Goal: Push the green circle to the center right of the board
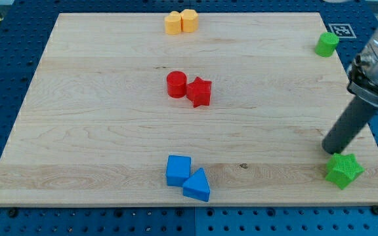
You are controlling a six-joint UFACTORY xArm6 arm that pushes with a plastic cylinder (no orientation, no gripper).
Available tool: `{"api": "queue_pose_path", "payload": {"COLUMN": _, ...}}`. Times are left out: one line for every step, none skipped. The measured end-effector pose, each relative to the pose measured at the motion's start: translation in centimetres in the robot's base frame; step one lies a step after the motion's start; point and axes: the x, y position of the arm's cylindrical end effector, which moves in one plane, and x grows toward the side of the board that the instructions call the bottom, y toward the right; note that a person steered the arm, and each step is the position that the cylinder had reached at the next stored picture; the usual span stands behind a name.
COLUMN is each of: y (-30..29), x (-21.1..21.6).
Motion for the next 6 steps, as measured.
{"api": "queue_pose_path", "payload": {"y": -1.3, "x": -6.5}}
{"api": "queue_pose_path", "payload": {"y": -1.6, "x": -12.8}}
{"api": "queue_pose_path", "payload": {"y": -1.6, "x": -18.6}}
{"api": "queue_pose_path", "payload": {"y": -1.6, "x": -24.3}}
{"api": "queue_pose_path", "payload": {"y": -0.2, "x": -28.4}}
{"api": "queue_pose_path", "payload": {"y": 4.5, "x": -29.1}}
